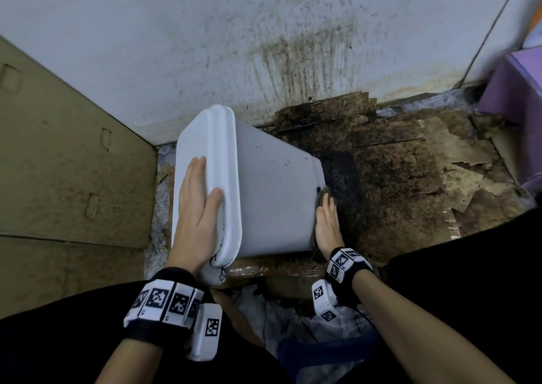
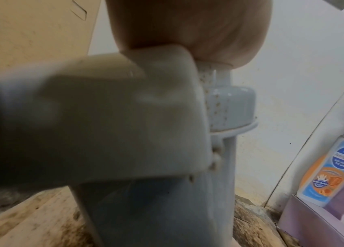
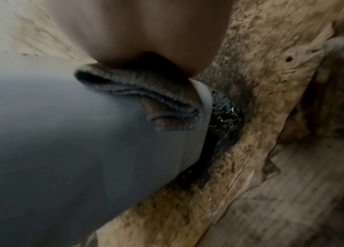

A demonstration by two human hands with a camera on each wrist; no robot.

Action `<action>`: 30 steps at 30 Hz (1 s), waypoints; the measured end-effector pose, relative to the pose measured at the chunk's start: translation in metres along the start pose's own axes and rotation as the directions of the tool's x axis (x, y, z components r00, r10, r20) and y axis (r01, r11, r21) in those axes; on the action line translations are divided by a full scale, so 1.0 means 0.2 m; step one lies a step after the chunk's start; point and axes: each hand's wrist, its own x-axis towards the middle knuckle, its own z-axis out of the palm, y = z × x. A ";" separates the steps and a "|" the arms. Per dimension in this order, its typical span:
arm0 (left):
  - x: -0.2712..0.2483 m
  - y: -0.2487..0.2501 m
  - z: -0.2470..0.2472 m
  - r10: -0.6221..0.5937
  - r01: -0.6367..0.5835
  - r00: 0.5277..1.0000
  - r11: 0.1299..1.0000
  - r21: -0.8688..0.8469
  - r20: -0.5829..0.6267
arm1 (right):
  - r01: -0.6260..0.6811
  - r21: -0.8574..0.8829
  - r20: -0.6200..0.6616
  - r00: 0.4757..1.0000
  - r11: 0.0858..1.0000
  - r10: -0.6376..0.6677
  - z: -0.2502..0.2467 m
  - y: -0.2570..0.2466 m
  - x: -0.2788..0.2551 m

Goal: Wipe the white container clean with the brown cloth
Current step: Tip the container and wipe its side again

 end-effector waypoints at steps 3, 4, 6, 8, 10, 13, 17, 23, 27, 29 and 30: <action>0.00 0.00 0.00 -0.001 0.001 1.000 1.000 0.003 -0.004 | -0.012 0.021 -0.019 1.000 1.000 0.013 0.02 -0.03 -0.01; 0.00 0.00 0.00 -0.006 0.006 1.000 1.000 0.002 -0.005 | -0.010 0.015 -0.026 1.000 1.000 0.010 0.02 -0.04 -0.02; 0.00 0.01 0.00 -0.013 0.013 1.000 1.000 0.007 -0.011 | 0.013 -0.031 -0.026 1.000 0.999 -0.014 0.03 -0.10 -0.07; 0.00 0.02 0.00 -0.011 0.012 1.000 1.000 0.022 -0.015 | 0.077 -0.045 -0.023 0.997 0.996 -0.078 0.06 -0.18 -0.13; 0.00 0.03 0.01 -0.013 0.014 1.000 0.999 0.046 -0.010 | 0.138 -0.010 -0.049 0.989 0.990 -0.139 0.11 -0.26 -0.20; 0.01 0.05 0.02 -0.013 0.013 1.000 0.997 0.073 -0.009 | 0.235 0.014 -0.056 0.971 0.972 -0.234 0.20 -0.39 -0.31; 0.01 0.05 0.02 -0.020 0.021 1.000 0.996 0.082 -0.010 | 0.402 0.028 0.002 0.915 0.915 -0.403 0.28 -0.50 -0.41; 0.00 0.07 0.04 -0.004 0.004 1.000 0.997 0.080 -0.006 | 0.519 -0.103 -0.005 0.853 0.848 -0.523 0.21 -0.40 -0.39; 0.01 0.05 0.03 -0.001 0.002 1.000 0.998 0.064 -0.012 | 0.548 -0.084 -0.011 0.835 0.832 -0.551 0.20 -0.35 -0.36; 0.00 0.04 0.02 -0.010 0.011 1.000 0.999 0.041 -0.018 | 0.550 -0.083 -0.018 0.833 0.831 -0.553 0.20 -0.31 -0.32; 0.00 0.03 0.02 -0.017 0.017 1.000 0.999 0.028 -0.019 | 0.540 -0.086 -0.028 0.839 0.837 -0.544 0.19 -0.28 -0.30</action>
